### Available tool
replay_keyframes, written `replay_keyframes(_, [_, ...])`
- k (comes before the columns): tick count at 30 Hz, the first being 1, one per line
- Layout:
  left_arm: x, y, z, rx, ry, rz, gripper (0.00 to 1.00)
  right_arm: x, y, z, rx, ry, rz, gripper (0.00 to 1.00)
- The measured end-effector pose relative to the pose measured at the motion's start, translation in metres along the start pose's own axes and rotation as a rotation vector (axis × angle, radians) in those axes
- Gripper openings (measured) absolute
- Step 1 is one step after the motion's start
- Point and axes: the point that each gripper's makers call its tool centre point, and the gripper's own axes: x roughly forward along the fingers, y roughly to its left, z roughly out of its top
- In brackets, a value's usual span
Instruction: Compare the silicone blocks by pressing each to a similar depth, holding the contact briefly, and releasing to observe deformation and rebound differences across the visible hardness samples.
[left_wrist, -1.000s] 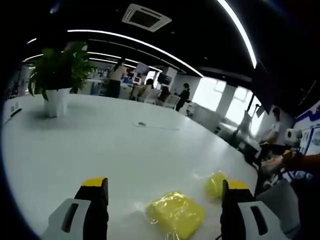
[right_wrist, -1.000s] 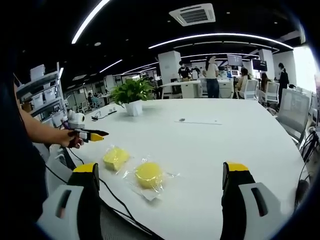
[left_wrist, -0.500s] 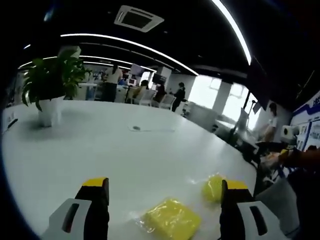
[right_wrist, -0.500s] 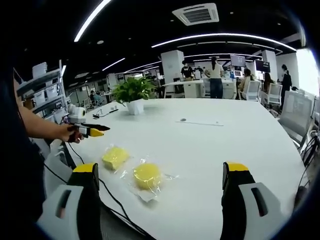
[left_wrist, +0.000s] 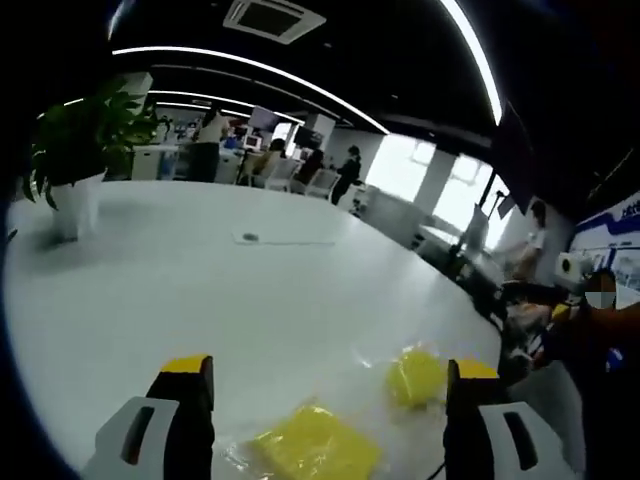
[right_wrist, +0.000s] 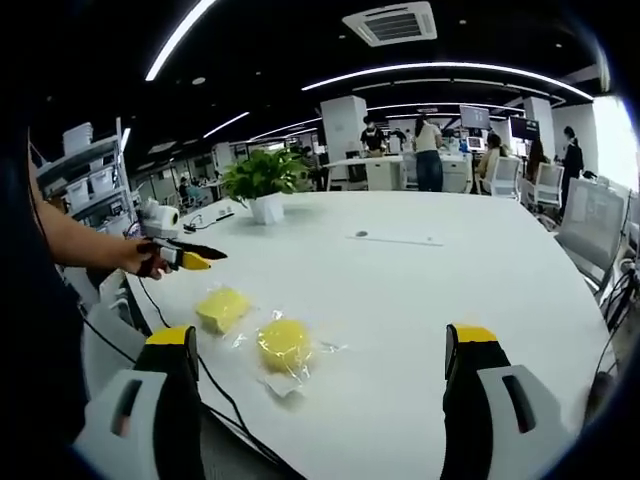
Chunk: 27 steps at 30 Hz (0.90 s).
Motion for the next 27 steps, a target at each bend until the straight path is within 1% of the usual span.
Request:
replay_keyframes(4, [0.015,-0.013,-0.002,-0.005,0.049,-0.046,1.00,-0.001,-0.002,-0.004,-0.006,0.007,-0.002,0.96])
replay_keyframes(6, [0.020,-0.016,-0.001,-0.003,0.059,-0.058,1.00,-0.001,-0.003,-0.007,-0.005,0.004,-0.004,0.96])
replay_keyframes(8, [0.027,-0.022,-0.002,-0.019,0.079,-0.089,1.00,-0.002,-0.005,-0.011,0.004,0.009,-0.011,0.96])
replay_keyframes(9, [0.032,-0.027,-0.006,-0.047,0.109,-0.108,1.00,-0.002,-0.005,-0.013,0.010,0.011,-0.014,0.96])
replay_keyframes(11, [0.039,-0.029,-0.014,-0.041,0.154,-0.122,0.96,-0.002,-0.005,-0.015,0.018,0.013,-0.018,0.96])
replay_keyframes(12, [0.042,-0.029,-0.016,-0.034,0.164,-0.123,0.92,-0.002,-0.005,-0.015,0.021,0.014,-0.018,0.96])
replay_keyframes(14, [0.051,-0.031,-0.019,-0.034,0.172,-0.127,0.91,-0.003,-0.006,-0.017,0.024,0.015,-0.020,0.96])
replay_keyframes(16, [0.058,-0.034,-0.024,-0.071,0.192,-0.148,0.93,-0.003,-0.006,-0.019,0.032,0.015,-0.024,0.96])
replay_keyframes(19, [0.070,-0.031,-0.026,-0.088,0.204,-0.141,0.91,-0.004,-0.007,-0.022,0.043,0.019,-0.028,0.96])
replay_keyframes(20, [0.073,-0.033,-0.026,-0.122,0.210,-0.152,0.88,-0.005,-0.008,-0.023,0.043,0.020,-0.029,0.96])
replay_keyframes(22, [0.079,-0.032,-0.028,-0.172,0.222,-0.146,0.85,-0.005,-0.008,-0.023,0.044,0.024,-0.031,0.96])
replay_keyframes(23, [0.080,-0.032,-0.028,-0.180,0.224,-0.147,0.83,-0.005,-0.008,-0.023,0.046,0.023,-0.032,0.96])
replay_keyframes(25, [0.084,-0.034,-0.029,-0.220,0.229,-0.154,0.75,-0.006,-0.009,-0.022,0.052,0.019,-0.035,0.96])
replay_keyframes(26, [0.086,-0.037,-0.032,-0.262,0.250,-0.161,0.72,-0.007,-0.009,-0.021,0.053,0.017,-0.038,0.96])
replay_keyframes(27, [0.087,-0.038,-0.035,-0.285,0.263,-0.166,0.67,-0.008,-0.009,-0.020,0.054,0.013,-0.039,0.96])
